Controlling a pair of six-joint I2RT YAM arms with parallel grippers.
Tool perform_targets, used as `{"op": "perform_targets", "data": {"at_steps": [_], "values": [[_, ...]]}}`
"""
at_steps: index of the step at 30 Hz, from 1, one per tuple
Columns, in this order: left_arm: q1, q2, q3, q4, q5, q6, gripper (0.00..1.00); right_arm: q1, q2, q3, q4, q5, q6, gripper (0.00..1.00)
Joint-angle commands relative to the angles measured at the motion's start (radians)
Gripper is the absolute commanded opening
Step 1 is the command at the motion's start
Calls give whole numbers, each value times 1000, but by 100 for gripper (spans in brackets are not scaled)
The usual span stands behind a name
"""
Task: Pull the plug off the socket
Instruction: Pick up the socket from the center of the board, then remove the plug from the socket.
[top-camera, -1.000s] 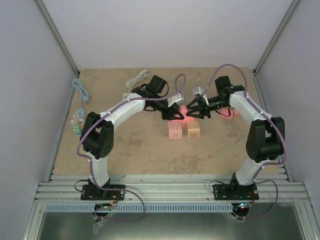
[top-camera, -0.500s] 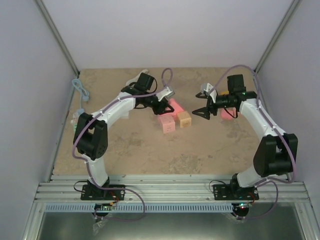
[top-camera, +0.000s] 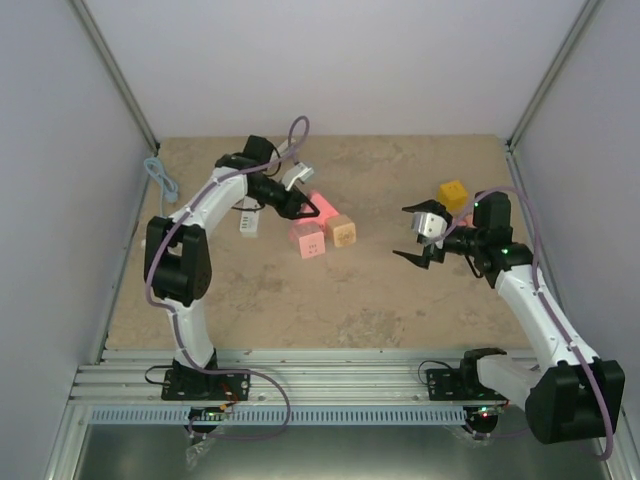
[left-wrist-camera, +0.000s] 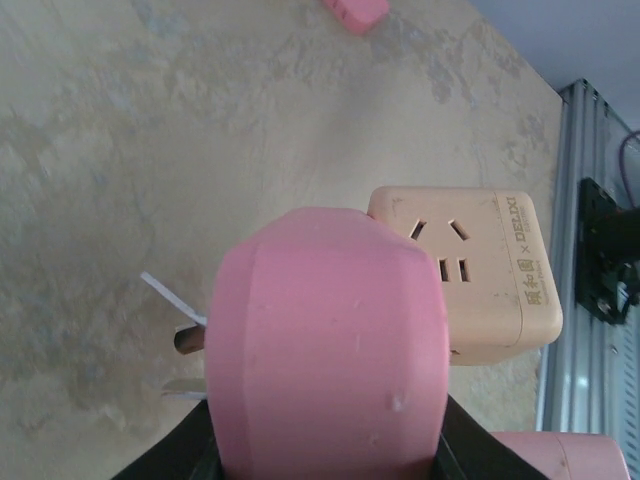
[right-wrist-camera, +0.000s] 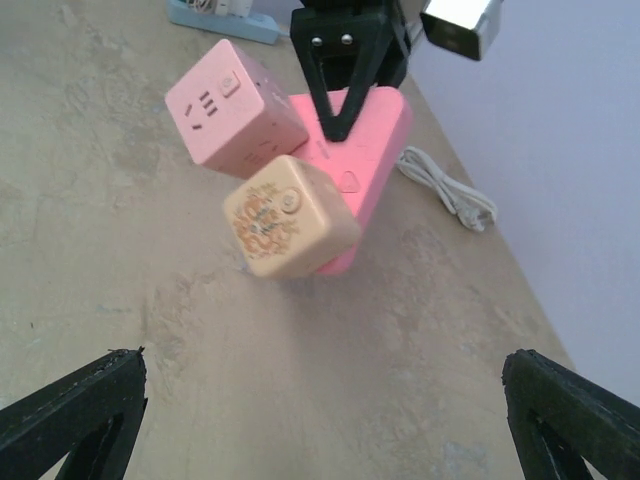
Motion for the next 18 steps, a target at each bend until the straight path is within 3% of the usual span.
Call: {"op": "perform_targets", "data": {"at_steps": [1,4,18], "values": [[36,28,22,-231,155,135,0,4,-8,-16,52,-5,-60,98],[48,33,4,-281,184,207,0,4,-3,-18,39,-24,-62,98],[51,85,0,-355,235,265,0,43,19,-23,68,-13,-77,98]]}}
